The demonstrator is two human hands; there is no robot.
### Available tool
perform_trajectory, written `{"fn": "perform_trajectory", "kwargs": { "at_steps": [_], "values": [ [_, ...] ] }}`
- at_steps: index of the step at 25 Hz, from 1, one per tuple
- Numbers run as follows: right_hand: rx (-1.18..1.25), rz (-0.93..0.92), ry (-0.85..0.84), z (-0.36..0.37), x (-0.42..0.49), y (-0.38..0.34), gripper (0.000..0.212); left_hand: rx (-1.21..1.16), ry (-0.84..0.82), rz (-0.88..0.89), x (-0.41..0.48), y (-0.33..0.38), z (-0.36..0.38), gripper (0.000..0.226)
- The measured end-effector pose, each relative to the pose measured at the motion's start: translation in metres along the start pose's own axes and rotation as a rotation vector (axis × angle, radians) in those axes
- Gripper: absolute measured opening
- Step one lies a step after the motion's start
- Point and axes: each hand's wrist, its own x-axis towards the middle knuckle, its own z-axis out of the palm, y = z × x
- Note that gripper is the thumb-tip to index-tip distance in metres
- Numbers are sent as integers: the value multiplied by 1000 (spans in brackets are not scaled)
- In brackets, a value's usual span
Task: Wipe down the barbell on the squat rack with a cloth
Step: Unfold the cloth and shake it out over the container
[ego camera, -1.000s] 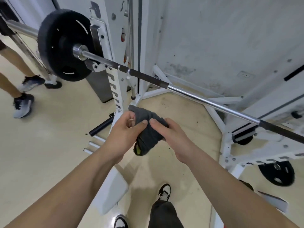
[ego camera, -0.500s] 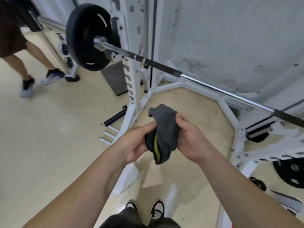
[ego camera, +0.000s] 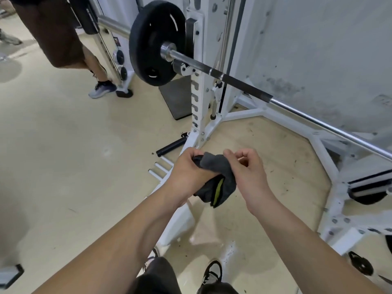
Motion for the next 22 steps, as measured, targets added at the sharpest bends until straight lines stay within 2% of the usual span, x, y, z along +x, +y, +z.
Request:
{"fn": "perform_trajectory", "kwargs": {
  "at_steps": [2,4,6,8,10,12,14,17,19,22],
  "values": [
    [-32,-64,-20,15,-3,-1,46,-5,-1,13,4,-1,-14,43],
    [64,-52,-201,33,-10,2,60,-76,-21,53,11,-3,-31,32],
    [161,-43,-301,56,-16,8,47,-94,-28,72,23,-8,-54,33],
    [175,-63,-267,80,-19,11,27,14,-84,69,40,-15,-82,46],
    [214,-7,-158,105,-22,12,14,100,-191,36,55,-26,-114,59],
    [345,125,-51,125,-28,6,18,120,-277,-15,67,-38,-149,62],
    [437,236,-13,138,-34,-1,25,187,-262,-6,72,-48,-180,52],
    [366,316,-54,153,-43,-5,36,449,-242,67,76,-64,-198,26],
    [330,363,-72,163,-46,-1,43,572,-328,107,74,-75,-193,33],
    [296,325,-73,174,-35,26,42,444,-453,47,80,-100,-183,25]
  ]
}}
